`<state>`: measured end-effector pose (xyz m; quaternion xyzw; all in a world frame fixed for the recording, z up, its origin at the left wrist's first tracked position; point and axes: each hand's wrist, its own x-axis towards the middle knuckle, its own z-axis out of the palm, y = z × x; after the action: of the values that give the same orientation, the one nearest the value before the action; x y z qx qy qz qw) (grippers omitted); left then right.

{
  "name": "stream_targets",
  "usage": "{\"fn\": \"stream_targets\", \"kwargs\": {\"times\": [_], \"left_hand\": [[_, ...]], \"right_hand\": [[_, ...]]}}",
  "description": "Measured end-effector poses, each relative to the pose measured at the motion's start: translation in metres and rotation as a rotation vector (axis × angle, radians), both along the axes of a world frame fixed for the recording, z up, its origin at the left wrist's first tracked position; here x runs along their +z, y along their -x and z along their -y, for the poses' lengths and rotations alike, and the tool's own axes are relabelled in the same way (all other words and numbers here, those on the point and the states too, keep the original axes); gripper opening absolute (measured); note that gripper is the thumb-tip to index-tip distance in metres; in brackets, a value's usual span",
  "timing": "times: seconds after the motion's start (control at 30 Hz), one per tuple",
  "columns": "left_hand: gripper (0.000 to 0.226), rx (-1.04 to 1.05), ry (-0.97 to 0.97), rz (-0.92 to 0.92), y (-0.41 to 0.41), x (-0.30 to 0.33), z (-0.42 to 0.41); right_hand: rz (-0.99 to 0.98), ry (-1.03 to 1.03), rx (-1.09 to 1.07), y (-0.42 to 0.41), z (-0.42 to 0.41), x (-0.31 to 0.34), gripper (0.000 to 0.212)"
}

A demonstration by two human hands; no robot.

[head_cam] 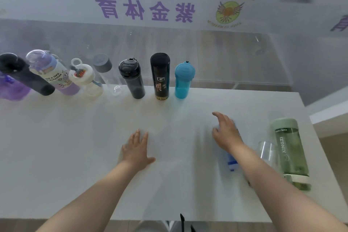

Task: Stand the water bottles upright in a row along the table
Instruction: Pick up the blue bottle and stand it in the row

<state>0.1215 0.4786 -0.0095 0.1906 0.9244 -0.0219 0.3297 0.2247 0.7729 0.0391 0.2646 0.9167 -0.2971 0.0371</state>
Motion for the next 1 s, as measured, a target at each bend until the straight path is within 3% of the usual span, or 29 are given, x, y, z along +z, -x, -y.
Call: {"fn": "stream_targets", "kwargs": {"times": [0.1, 0.2, 0.4, 0.57, 0.9, 1.0], "left_hand": [[0.086, -0.077, -0.054, -0.032, -0.019, 0.0, -0.003], [0.08, -0.163, -0.095, -0.021, -0.042, 0.0, -0.009], [0.079, -0.255, -0.147, 0.042, -0.081, -0.002, -0.022], [0.081, -0.264, -0.287, 0.142, -0.098, 0.008, -0.044], [0.081, 0.038, -0.629, 0.364, -0.142, 0.028, -0.133], [0.066, 0.16, -0.743, 0.424, -0.156, 0.026, -0.152]], "right_hand": [[-0.037, -0.05, 0.027, -0.039, -0.005, -0.002, 0.055], [0.048, -0.058, -0.03, -0.07, -0.007, -0.002, 0.053], [0.264, -0.048, 0.004, -0.106, 0.001, -0.007, 0.086], [0.219, 0.077, -0.093, -0.116, 0.004, -0.007, 0.094], [0.046, 0.468, -0.296, -0.122, -0.002, -0.009, 0.098], [0.012, 0.582, -0.341, -0.122, -0.01, -0.007, 0.096]]}}
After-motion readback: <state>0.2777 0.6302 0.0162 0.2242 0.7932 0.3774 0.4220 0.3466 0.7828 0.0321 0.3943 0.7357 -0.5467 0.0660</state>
